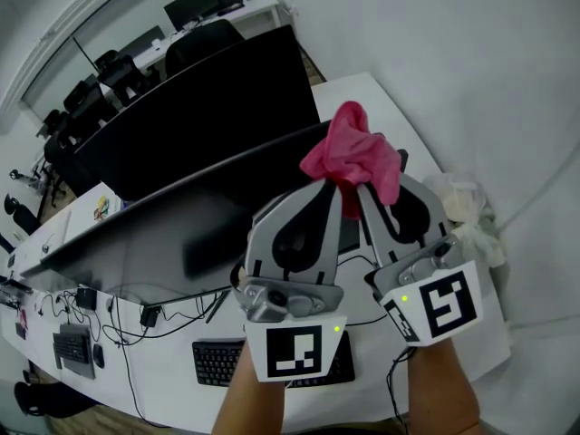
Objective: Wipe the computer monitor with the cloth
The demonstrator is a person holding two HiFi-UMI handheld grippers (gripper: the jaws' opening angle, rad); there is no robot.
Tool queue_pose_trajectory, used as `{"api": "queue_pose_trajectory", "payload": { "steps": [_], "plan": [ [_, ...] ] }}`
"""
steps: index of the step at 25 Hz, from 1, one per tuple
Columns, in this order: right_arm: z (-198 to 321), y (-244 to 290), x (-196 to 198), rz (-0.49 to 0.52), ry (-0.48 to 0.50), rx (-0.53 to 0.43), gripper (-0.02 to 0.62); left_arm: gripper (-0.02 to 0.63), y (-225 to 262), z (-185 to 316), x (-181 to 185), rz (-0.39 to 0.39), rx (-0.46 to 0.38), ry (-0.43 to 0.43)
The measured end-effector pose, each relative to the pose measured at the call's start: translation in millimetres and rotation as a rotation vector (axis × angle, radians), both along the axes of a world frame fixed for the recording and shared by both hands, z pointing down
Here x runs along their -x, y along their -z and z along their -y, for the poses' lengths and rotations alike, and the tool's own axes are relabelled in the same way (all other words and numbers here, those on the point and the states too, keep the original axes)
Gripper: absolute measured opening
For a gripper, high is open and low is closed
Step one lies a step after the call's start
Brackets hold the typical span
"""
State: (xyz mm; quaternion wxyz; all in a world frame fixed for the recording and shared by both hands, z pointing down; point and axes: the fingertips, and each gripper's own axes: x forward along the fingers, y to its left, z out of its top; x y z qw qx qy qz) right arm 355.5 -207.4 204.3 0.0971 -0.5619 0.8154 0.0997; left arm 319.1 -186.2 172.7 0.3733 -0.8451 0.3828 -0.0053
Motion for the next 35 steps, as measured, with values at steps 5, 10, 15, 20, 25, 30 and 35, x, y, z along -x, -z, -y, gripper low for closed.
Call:
{"api": "queue_pose_trajectory", "payload": {
  "steps": [5,10,15,20,25,30,35],
  "plan": [
    [-1.9,-25.4,-0.5,-0.006,0.008,0.051,0.064,0.005,-17.5,-1.8,-2.9,0.0,0.04,0.005],
    [3.4,-40.1,-1.6,-0.012,0.015,0.085,0.064,0.006,-27.5,-1.6,-7.7,0.01,0.058,0.002],
    [1.6,-64.6,-5.0,-0.01,0.02,0.122,0.064,0.005,-49.0,-3.9,-12.3,0.012,0.088,0.006],
    [9.9,-81.7,-4.6,-0.01,0.028,0.161,0.064,0.006,-62.6,5.3,-5.6,0.013,0.122,0.029],
    [4.2,-125.1,-8.0,0.007,0.021,0.202,0.064,0.006,-103.9,1.1,-3.4,0.058,0.145,0.041],
    [2.7,-160.9,-9.8,0.01,0.004,0.259,0.064,0.006,-129.9,-1.7,0.5,0.086,0.175,0.03],
    [0.6,-205.7,-0.7,0.016,0.0,0.322,0.064,0.005,-160.0,-3.0,15.4,0.123,0.211,0.027]
  ]
}}
